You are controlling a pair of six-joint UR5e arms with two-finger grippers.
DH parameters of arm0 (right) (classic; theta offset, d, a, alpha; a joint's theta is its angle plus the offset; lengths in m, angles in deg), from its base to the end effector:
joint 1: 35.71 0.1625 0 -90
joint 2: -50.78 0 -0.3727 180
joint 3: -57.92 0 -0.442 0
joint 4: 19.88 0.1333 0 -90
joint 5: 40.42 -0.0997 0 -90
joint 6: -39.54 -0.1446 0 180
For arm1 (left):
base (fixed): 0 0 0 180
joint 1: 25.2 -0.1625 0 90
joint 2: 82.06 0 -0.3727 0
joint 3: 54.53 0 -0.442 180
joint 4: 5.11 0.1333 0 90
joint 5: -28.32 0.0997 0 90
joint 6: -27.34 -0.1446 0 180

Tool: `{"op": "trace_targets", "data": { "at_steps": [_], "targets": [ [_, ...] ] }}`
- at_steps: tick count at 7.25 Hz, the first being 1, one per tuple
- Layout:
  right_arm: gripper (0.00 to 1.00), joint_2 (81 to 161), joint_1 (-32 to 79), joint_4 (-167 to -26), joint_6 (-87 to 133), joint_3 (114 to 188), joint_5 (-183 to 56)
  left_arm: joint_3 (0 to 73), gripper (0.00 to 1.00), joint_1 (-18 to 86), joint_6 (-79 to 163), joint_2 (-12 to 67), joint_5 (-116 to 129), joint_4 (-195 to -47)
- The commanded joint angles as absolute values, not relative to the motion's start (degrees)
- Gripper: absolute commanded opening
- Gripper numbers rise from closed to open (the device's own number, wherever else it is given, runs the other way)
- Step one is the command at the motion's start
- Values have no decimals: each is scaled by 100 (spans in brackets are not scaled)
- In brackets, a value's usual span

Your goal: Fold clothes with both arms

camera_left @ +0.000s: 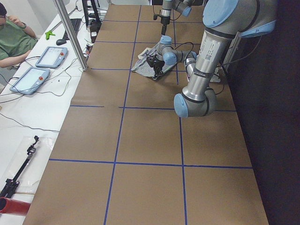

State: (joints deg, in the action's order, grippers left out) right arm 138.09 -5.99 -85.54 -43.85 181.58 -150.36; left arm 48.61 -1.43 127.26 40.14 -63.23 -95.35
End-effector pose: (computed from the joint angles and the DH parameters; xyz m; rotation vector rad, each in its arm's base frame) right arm -0.4280 -0.3411 0.2524 0.0277 -1.0939 0.1781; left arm 0.5723 -0.3934 0.1934 0.0714 0.8034 -0.5455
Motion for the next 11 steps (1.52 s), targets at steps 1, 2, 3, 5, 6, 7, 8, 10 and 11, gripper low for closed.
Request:
{"op": "trace_targets", "data": {
  "at_steps": [1, 2, 3, 5, 6, 7, 8, 10, 11],
  "targets": [
    [100, 13744, -592, -8554, -4386, 18097, -15019, 4210, 0, 429, 12001, 4273, -5843, -9842],
    [100, 13726, -583, -8554, -4386, 18097, -15002, 3562, 0, 720, 11606, 4458, -5834, -10446],
    [100, 13709, -583, -8554, -4378, 18070, -14897, 2720, 0, 993, 11245, 4799, -5825, -11148],
    [100, 13621, -574, -8554, -4378, 18018, -14809, 1303, 0, 1267, 10638, 5520, -5816, -12344],
    [100, 13595, -565, -8554, -4378, 18000, -14800, 1001, 0, 1277, 10357, 5671, -5599, -12759],
    [100, 13594, -565, -8554, -4378, 17991, -14782, 711, 0, 1277, 10067, 5864, -5466, -12911],
    [100, 13577, -565, -8554, -4378, 17974, -14747, 638, 15, 1294, 9542, 5909, -5230, -12921],
    [100, 13560, -487, -8563, -4299, 17869, -14668, 585, 100, 1460, 9220, 5901, -5227, -13340],
    [100, 13446, -425, -8580, -4238, 17624, -14581, 594, 100, 1522, 9220, 5892, -5497, -13535]
  ]
}}
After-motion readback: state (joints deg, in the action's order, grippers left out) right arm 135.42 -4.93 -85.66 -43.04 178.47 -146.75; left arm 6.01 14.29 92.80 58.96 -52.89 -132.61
